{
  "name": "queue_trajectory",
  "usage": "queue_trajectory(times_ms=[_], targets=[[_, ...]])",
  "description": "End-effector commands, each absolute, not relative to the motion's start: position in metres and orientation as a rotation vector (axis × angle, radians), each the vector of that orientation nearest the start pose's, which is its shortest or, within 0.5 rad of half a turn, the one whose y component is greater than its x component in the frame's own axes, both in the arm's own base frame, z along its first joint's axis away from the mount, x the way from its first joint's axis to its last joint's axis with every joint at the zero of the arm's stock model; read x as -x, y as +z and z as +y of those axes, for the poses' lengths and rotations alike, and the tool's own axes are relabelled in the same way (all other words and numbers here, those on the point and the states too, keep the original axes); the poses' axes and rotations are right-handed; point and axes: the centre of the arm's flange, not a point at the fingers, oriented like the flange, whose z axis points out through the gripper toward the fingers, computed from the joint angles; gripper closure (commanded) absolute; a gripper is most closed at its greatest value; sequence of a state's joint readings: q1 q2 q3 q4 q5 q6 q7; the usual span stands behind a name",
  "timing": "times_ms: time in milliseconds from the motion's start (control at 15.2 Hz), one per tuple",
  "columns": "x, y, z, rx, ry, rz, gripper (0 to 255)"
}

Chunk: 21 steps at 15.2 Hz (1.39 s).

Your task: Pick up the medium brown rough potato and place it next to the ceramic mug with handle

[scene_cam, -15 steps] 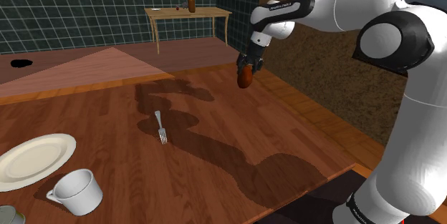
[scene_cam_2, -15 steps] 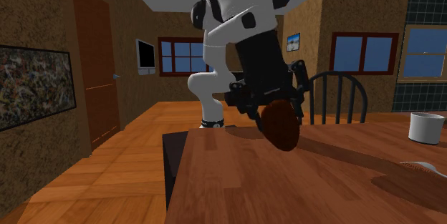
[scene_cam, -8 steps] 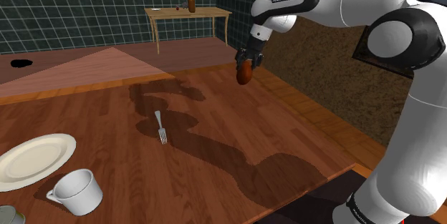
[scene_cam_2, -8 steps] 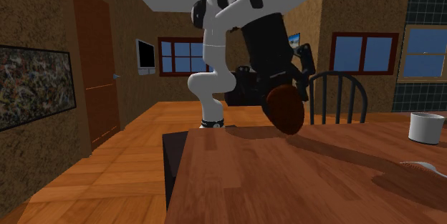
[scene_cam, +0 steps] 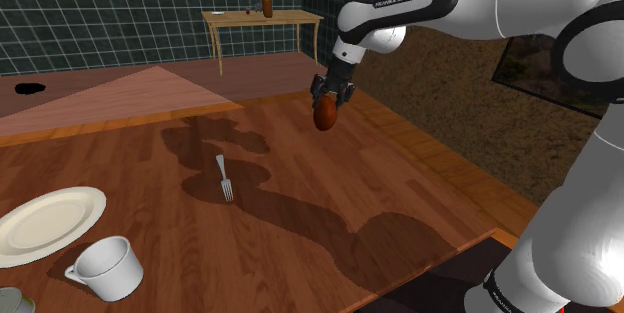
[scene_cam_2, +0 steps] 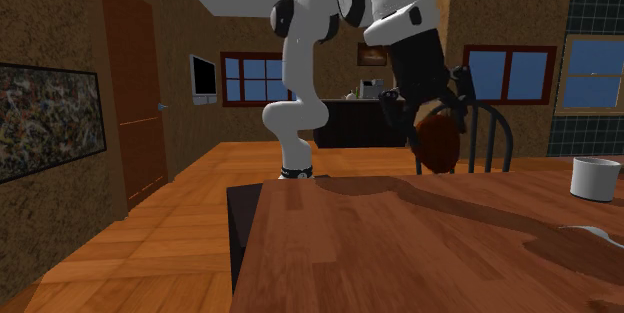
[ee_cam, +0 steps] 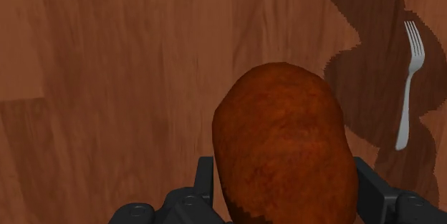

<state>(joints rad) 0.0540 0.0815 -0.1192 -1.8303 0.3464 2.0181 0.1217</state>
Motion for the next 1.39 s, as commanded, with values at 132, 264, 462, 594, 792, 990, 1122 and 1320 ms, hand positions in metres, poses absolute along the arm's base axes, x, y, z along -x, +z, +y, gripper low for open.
queue_trajectory(times_ms=[132, 264, 462, 594, 792, 990, 1122, 1320], targets=[[-0.585, 0.496, 0.032, 2.789, -0.139, 0.452, 255], [-0.579, 0.496, 0.058, 2.789, -0.139, 0.452, 255], [-0.569, 0.496, 0.096, 2.789, -0.139, 0.452, 255], [-0.563, 0.496, 0.122, 2.789, -0.139, 0.452, 255], [-0.554, 0.496, 0.16, 2.789, -0.139, 0.452, 255], [-0.544, 0.496, 0.199, 2.789, -0.139, 0.452, 255], [-0.538, 0.496, 0.225, 2.789, -0.139, 0.452, 255], [-0.529, 0.496, 0.263, 2.789, -0.139, 0.452, 255]])
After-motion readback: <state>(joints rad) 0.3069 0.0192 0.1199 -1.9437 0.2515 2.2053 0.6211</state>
